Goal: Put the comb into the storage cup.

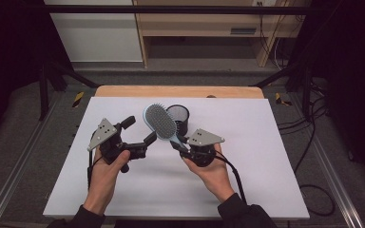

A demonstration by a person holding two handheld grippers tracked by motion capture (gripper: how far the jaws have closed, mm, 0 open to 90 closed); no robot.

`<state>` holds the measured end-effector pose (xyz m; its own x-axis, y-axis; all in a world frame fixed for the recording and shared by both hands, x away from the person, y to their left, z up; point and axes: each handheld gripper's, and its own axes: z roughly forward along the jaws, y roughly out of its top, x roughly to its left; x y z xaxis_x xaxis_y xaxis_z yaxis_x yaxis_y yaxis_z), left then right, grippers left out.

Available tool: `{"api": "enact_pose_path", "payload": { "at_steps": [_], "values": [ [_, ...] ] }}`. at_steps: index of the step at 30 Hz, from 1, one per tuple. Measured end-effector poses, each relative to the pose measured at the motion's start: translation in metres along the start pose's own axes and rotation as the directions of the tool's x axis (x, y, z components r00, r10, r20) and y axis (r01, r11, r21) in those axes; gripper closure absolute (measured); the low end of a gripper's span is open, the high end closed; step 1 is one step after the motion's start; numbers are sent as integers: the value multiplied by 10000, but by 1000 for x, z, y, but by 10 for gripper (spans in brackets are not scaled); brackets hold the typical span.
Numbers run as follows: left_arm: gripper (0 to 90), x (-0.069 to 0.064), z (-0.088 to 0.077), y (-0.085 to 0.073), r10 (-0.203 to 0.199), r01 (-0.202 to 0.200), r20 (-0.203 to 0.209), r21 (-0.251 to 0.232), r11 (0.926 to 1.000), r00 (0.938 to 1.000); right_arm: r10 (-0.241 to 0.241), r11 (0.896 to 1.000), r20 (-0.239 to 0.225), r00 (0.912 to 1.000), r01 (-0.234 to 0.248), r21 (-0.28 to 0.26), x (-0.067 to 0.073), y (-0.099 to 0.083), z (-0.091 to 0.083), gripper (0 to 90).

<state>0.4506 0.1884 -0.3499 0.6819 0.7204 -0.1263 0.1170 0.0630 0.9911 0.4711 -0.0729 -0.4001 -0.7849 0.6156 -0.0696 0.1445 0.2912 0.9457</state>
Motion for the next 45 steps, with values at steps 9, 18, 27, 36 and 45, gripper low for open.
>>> {"api": "enact_pose_path", "payload": {
  "at_steps": [9,18,27,36,45],
  "values": [
    [28,-1,5,11,-22,23,98,-100,9999,9999,-82,9990,-53,10000,79,-432,2,4,-3,703],
    [28,-1,19,12,-261,258,354,82,9996,9990,-128,9976,-146,9998,118,-677,5,7,-3,703],
    [61,7,27,12,-1004,996,674,155,9949,9927,-192,9965,-183,9996,177,-822,5,8,-4,703],
    [106,7,30,12,-1389,1370,800,288,9902,9871,-125,9961,-166,9998,110,-880,6,8,-3,703],
    [222,6,33,13,-2029,1975,966,625,9783,9744,-170,9957,-139,9998,157,-917,8,8,-3,703]
  ]
}}
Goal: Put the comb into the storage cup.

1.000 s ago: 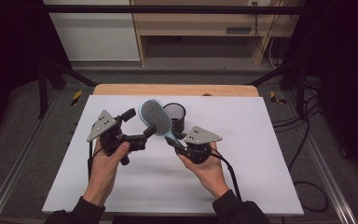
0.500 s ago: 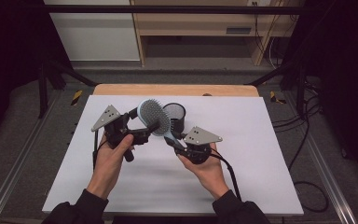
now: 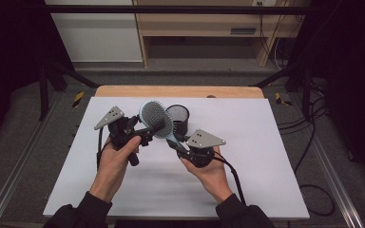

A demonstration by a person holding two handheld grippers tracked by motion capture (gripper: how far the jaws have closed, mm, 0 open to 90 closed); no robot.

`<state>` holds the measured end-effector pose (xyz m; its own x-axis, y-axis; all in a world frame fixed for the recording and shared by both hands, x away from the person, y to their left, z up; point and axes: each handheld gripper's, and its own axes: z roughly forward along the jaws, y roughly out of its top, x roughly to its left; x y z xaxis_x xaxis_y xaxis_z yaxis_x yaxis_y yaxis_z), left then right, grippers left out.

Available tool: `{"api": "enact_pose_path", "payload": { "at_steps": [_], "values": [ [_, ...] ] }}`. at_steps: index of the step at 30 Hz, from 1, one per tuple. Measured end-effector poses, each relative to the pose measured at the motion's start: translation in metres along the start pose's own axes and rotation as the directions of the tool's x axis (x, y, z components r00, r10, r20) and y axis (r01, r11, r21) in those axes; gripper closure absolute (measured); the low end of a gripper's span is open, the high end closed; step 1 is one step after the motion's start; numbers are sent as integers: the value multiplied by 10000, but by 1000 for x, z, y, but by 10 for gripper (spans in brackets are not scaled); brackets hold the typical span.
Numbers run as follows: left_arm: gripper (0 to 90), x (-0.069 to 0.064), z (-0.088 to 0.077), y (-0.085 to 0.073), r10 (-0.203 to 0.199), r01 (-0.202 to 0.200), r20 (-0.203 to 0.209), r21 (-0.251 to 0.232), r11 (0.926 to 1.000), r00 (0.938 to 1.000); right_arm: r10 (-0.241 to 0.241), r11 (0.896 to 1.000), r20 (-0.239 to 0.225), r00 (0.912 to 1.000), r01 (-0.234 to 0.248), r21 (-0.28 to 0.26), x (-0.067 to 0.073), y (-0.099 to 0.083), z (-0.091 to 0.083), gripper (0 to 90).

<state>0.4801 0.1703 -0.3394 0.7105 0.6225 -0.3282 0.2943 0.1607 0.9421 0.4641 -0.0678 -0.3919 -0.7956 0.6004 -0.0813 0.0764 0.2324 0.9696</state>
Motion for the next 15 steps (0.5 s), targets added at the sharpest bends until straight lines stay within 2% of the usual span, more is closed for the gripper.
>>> {"api": "enact_pose_path", "payload": {
  "at_steps": [7,10,15],
  "values": [
    [295,-3,1,0,-47,48,-89,43,10000,9999,-36,10000,-25,10000,36,19,1,-1,1,702],
    [321,-3,0,0,-354,354,-161,-48,9994,9992,-63,10000,-32,10000,63,27,1,-1,1,702],
    [393,-2,0,1,-603,601,-275,-83,9982,9978,-35,10000,8,10000,35,4,1,-2,1,702]
  ]
}}
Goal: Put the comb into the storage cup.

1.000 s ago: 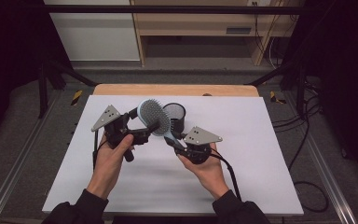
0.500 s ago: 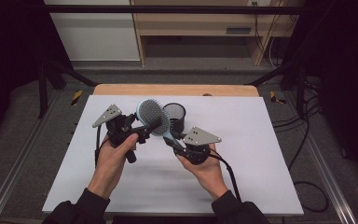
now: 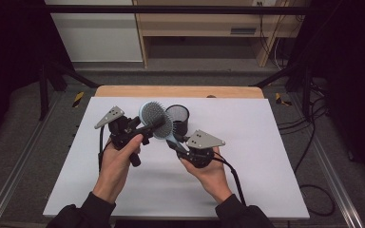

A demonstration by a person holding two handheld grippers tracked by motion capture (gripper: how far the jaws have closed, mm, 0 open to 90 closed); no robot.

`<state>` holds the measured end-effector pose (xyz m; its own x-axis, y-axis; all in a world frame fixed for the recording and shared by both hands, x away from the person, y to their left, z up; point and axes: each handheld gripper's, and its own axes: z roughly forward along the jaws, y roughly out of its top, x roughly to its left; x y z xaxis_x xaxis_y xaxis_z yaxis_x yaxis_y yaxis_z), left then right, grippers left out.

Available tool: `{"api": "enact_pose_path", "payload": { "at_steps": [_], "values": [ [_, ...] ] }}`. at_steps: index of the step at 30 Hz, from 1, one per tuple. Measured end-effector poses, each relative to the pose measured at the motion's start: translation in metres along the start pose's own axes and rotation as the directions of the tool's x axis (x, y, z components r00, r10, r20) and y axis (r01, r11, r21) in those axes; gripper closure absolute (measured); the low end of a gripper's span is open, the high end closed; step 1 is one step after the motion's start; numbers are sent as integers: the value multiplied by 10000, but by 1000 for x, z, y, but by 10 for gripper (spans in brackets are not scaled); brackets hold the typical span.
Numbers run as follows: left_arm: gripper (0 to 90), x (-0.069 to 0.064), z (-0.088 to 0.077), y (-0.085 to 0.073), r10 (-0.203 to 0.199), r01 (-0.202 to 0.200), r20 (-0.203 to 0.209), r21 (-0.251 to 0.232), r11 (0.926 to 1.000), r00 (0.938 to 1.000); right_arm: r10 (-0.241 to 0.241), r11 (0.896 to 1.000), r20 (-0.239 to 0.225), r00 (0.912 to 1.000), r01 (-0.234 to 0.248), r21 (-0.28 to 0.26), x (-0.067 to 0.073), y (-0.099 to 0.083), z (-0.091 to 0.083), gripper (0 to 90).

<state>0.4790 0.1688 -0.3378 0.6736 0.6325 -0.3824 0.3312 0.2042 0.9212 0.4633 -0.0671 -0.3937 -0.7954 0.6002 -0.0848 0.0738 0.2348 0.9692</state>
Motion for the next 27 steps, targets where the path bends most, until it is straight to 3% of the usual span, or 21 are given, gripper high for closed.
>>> {"api": "enact_pose_path", "payload": {
  "at_steps": [6,14,27],
  "values": [
    [415,1,0,-1,-406,405,-74,-90,9991,9991,-41,10000,58,10000,40,39,1,-1,2,702],
    [452,0,0,-3,-543,543,-51,-102,9985,9985,-72,9998,97,9999,70,197,2,-3,4,702],
    [506,-4,0,-2,-264,263,30,123,9996,9996,-83,9992,136,9999,78,389,3,-5,6,702]
  ]
}}
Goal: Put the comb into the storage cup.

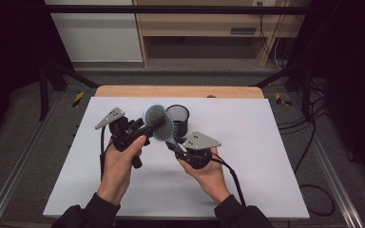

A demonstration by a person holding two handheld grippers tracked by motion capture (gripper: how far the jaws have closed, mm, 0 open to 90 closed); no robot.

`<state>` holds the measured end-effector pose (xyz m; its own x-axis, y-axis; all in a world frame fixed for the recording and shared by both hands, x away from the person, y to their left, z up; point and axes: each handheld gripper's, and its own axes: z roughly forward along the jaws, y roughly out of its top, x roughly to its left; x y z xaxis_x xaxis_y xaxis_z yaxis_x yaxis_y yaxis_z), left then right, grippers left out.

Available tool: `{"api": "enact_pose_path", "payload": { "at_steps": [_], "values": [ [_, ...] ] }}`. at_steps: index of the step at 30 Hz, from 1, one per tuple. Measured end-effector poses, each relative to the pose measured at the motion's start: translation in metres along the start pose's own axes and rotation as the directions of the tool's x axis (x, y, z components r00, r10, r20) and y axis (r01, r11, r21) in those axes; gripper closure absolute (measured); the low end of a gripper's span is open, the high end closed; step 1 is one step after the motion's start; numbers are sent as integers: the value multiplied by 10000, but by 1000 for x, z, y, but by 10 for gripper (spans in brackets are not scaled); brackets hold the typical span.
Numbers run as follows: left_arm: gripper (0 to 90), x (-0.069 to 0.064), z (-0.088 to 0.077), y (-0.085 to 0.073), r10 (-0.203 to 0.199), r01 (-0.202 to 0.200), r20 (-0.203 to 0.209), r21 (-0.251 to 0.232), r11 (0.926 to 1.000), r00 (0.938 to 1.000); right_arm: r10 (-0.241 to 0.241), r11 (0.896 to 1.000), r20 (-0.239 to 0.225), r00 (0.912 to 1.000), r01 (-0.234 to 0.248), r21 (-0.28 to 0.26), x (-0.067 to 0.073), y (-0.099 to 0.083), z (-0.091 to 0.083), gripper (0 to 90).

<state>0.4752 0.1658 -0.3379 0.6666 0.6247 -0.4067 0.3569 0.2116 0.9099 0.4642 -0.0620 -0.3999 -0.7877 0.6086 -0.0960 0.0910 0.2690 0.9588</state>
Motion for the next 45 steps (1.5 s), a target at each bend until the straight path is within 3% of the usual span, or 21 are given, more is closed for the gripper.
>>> {"api": "enact_pose_path", "payload": {
  "at_steps": [12,29,36,45],
  "values": [
    [516,-4,2,1,366,-366,79,97,9993,9993,-2,9999,-5,10000,3,116,-2,1,0,701],
    [522,-4,1,2,423,-424,90,52,9991,9991,51,9999,-194,9998,-49,112,-3,2,1,690],
    [521,-6,2,3,524,-524,89,14,9986,9986,360,9993,-128,9993,-358,122,-6,3,-1,485],
    [521,-7,-4,8,886,-887,-119,-147,9959,9960,672,9976,-158,9976,-669,190,-7,5,-8,325]
  ]
}}
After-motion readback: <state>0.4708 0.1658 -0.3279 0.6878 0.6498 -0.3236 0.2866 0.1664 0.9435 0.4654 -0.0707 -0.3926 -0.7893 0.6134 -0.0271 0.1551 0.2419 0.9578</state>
